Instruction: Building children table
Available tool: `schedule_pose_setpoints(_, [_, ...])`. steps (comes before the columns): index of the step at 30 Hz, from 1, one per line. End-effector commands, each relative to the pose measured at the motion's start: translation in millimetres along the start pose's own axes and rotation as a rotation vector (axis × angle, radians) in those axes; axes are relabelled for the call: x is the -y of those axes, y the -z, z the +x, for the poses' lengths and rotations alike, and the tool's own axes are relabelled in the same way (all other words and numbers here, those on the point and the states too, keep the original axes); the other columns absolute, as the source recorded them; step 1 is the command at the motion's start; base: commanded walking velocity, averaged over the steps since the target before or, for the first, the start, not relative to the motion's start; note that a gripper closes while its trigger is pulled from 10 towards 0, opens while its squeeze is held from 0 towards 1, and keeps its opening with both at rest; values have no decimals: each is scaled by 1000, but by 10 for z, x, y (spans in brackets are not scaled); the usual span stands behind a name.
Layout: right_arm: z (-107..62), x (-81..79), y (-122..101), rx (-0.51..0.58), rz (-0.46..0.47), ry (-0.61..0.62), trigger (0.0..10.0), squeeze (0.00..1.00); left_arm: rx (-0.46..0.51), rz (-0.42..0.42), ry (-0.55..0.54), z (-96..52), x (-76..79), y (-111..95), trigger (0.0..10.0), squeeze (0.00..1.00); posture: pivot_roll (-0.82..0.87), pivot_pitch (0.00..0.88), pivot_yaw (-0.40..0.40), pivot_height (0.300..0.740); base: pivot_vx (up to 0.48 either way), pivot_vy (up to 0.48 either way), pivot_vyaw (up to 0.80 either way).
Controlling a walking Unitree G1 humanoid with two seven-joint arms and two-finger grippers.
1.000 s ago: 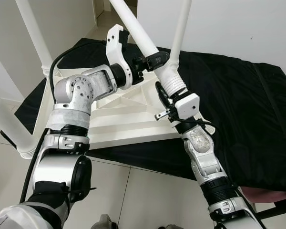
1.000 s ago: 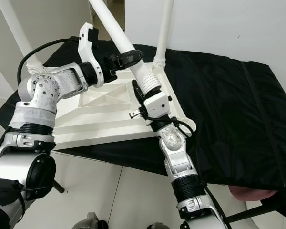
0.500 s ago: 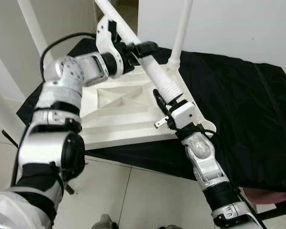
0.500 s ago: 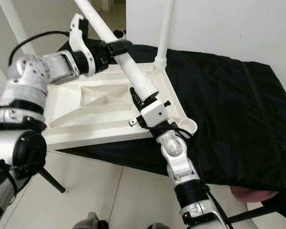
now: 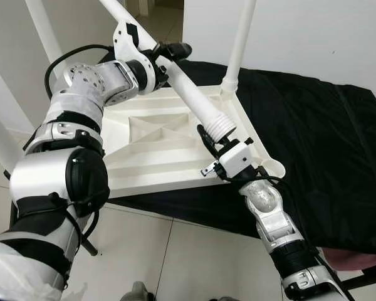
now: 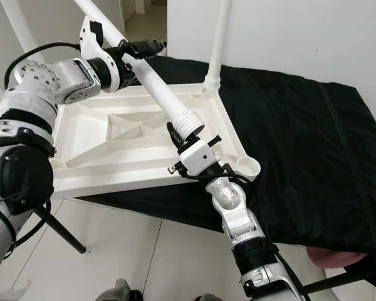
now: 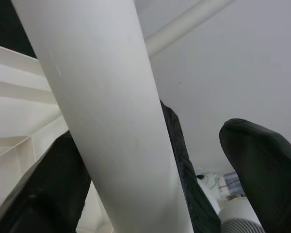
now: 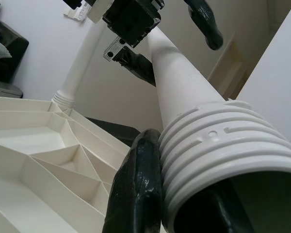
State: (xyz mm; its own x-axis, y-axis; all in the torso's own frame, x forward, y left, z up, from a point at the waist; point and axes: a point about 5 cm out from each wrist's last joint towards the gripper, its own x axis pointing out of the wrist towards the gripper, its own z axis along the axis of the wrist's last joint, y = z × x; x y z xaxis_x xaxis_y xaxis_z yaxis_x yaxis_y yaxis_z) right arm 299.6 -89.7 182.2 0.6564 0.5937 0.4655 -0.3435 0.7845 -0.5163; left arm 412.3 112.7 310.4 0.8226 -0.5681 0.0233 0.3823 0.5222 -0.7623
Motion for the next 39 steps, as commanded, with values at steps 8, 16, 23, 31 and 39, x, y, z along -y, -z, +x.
schedule_pose_setpoints(8, [-6,-58,25,-3,-12,-29,10000,0,69,-66,7,-28,26,-145,0,0,-8,0,30,740,0,0,0])
schedule_pose_setpoints(16, [3,-51,33,-3,-18,-22,10000,0,87,-98,-16,-35,-11,-163,0,0,-5,0,29,740,0,0,0])
schedule_pose_setpoints(23, [-12,-51,38,-1,-26,-3,10000,0,95,-128,-22,-33,-32,-165,0,0,-8,0,30,740,0,0,0])
schedule_pose_setpoints(31, [-69,-29,35,2,12,51,10000,1000,73,-153,-14,-44,-55,-143,10000,0,-8,0,30,740,0,0,0])
schedule_pose_setpoints(39, [-154,12,23,6,-15,98,10000,1000,85,-174,-46,-67,-109,-164,10000,0,-12,0,39,740,0,0,0])
